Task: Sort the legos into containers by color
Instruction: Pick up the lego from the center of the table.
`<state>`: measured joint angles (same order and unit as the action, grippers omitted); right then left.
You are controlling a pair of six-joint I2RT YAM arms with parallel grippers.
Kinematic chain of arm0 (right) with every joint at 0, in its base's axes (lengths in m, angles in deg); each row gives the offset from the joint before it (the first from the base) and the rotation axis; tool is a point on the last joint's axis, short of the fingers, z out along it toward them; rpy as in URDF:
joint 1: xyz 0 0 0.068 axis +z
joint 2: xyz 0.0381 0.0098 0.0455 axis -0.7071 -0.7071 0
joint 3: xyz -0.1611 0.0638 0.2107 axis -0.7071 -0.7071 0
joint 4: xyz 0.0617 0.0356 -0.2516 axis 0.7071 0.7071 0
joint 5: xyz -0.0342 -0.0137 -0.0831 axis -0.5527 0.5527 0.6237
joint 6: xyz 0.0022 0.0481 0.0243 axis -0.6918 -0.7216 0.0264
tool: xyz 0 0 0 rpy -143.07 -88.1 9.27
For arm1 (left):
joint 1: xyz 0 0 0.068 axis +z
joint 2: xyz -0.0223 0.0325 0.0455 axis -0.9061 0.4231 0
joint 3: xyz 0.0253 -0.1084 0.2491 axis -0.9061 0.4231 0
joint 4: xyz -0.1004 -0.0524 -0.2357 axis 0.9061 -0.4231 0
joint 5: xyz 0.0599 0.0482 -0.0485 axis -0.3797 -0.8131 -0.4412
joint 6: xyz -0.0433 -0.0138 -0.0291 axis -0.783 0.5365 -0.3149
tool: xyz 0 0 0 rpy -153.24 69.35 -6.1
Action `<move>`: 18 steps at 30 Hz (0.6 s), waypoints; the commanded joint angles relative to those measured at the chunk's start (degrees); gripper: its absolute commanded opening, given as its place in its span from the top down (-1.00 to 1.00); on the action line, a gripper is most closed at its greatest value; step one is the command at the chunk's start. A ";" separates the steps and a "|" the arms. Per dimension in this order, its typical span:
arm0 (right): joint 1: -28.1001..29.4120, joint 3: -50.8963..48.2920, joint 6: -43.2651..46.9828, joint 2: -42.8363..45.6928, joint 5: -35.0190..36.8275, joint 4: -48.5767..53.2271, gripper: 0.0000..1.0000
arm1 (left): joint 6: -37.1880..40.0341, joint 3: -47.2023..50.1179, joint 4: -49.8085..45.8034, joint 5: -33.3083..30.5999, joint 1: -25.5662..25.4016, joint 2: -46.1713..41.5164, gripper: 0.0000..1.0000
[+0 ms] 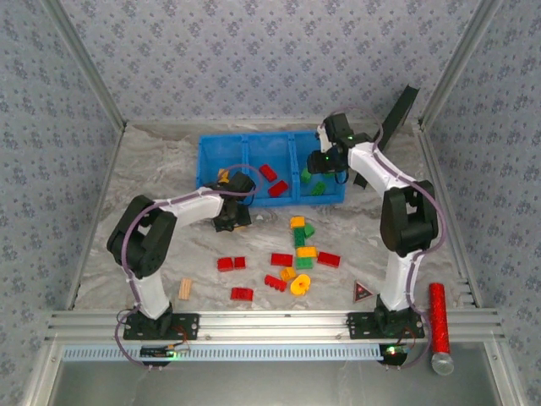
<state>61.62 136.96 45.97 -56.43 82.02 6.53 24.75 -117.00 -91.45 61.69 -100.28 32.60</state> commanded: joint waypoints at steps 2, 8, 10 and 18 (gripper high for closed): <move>-0.32 -3.07 -0.04 4.61 0.14 0.02 -0.02 | -0.92 5.76 -2.41 2.19 -0.05 1.54 -0.15; 1.46 -6.04 -1.61 8.71 1.00 2.55 -0.03 | -0.33 8.05 -5.55 -0.22 -0.31 -5.86 -0.11; 2.87 -8.00 -2.03 11.09 1.77 3.02 -0.03 | -0.02 7.38 -6.94 -1.44 -0.34 -8.23 -0.10; 14.06 -21.45 7.48 24.93 -1.08 -0.20 -0.23 | 2.57 2.22 -11.27 -4.21 0.17 -16.39 -0.10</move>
<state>71.87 118.69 47.91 -35.95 82.50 6.57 25.56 -110.81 -99.31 59.70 -100.33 19.71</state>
